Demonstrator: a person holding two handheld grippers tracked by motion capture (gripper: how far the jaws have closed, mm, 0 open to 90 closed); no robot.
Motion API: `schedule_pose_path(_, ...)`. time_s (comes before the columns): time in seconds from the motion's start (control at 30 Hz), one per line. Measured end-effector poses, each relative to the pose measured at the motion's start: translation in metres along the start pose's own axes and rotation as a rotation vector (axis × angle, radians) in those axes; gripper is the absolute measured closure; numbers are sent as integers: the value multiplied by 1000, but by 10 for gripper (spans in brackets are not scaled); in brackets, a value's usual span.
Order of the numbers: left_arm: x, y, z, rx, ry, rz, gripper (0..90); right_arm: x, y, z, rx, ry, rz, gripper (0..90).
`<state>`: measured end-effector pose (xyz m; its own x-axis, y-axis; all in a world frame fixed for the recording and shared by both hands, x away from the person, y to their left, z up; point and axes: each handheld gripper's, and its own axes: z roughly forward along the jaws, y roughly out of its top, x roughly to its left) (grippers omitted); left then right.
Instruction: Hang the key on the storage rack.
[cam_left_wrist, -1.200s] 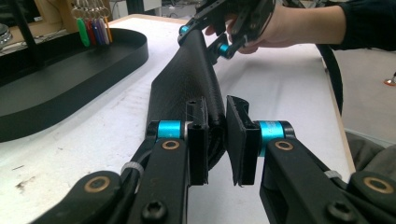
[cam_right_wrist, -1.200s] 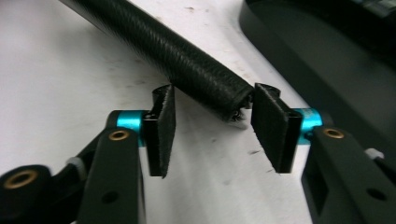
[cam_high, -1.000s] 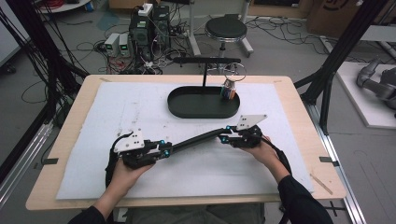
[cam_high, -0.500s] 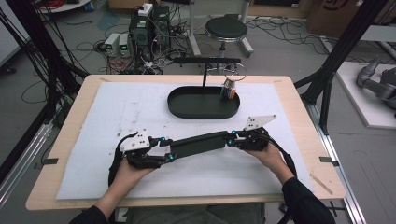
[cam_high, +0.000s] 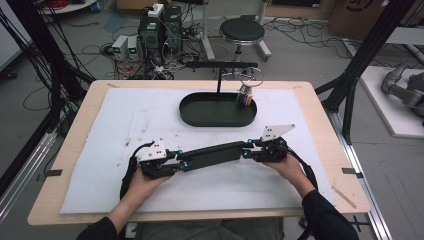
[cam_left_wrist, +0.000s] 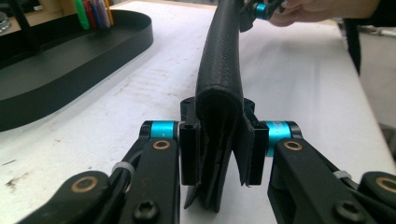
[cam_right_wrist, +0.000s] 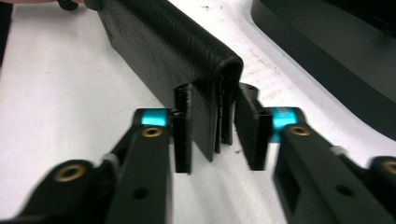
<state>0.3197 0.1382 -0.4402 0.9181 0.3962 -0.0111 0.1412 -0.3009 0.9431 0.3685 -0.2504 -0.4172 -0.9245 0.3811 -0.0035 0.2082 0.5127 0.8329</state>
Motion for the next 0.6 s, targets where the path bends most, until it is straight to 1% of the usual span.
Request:
schedule_pose_path(0.1,0,1,-1,-27,-17,-1,746,-1,0,-2,-20,10,14,559)
schedule_pose_path(0.13,0,1,-2,-34,-22,-2,747,-2,0,-4,-38,20,20,520)
schedule_pose_path(0.17,0,2,-3,-41,-30,-1,748,-1,0,-5,-44,23,27,476)
schedule_pose_path(0.2,-1,2,-3,-58,-41,3,748,-2,0,-5,-56,23,29,445)
schedule_pose_path(0.27,-1,3,-4,-83,-56,-1,750,-2,1,-6,-71,38,39,419)
schedule_pose_path(0.3,-1,3,-5,-99,-66,-10,750,-1,1,-5,-74,51,43,403)
schedule_pose_path(0.37,-1,4,-5,-131,-86,-25,750,0,1,-3,-70,69,36,407)
schedule_pose_path(0.4,-1,4,-6,-143,-101,-29,750,1,1,-1,-67,76,30,423)
schedule_pose_path(0.43,-1,5,-6,-150,-112,-35,750,3,2,0,-68,78,23,431)
schedule_pose_path(0.47,-1,5,-6,-152,-120,-38,750,4,3,0,-76,91,10,457)
schedule_pose_path(0.53,0,5,-7,-156,-123,-41,748,6,4,-1,-86,113,-13,588)
schedule_pose_path(0.57,1,5,-7,-159,-125,-44,746,8,5,-1,-89,123,-29,622)
schedule_pose_path(0.6,1,5,-8,-169,-120,-49,744,9,5,-2,-94,124,-31,655)
